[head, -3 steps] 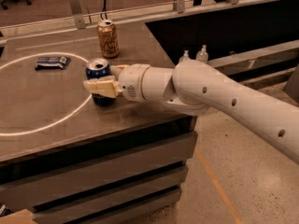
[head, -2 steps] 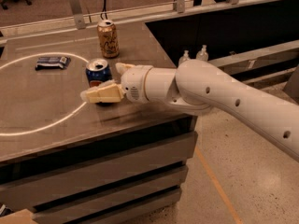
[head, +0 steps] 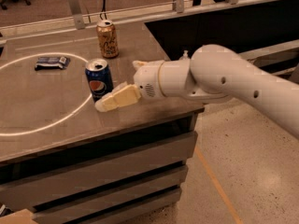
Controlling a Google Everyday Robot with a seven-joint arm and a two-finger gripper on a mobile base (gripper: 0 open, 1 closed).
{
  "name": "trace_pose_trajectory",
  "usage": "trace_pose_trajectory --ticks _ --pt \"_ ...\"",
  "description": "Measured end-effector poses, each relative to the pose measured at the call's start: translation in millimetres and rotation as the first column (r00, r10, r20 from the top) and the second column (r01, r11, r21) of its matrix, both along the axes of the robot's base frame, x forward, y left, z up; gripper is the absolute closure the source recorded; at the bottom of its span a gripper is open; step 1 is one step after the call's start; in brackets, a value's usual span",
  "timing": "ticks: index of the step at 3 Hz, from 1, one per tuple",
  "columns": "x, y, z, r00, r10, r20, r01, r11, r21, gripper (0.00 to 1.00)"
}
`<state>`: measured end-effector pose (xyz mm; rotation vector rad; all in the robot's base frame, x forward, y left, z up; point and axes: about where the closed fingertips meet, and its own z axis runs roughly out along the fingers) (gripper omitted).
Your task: Place pepsi can upright
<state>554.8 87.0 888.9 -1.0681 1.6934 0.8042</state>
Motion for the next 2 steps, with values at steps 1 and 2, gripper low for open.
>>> trace_pose_trajectory --ticks 1,2 --pt "-8.1 -35.5 3.5 0.9966 -0.077 -0.028 0.073 0.991 -0.115 0.00" --pt "-8.3 -34.6 3.5 0.9969 -0.074 -0.027 0.071 0.991 -0.114 0.00"
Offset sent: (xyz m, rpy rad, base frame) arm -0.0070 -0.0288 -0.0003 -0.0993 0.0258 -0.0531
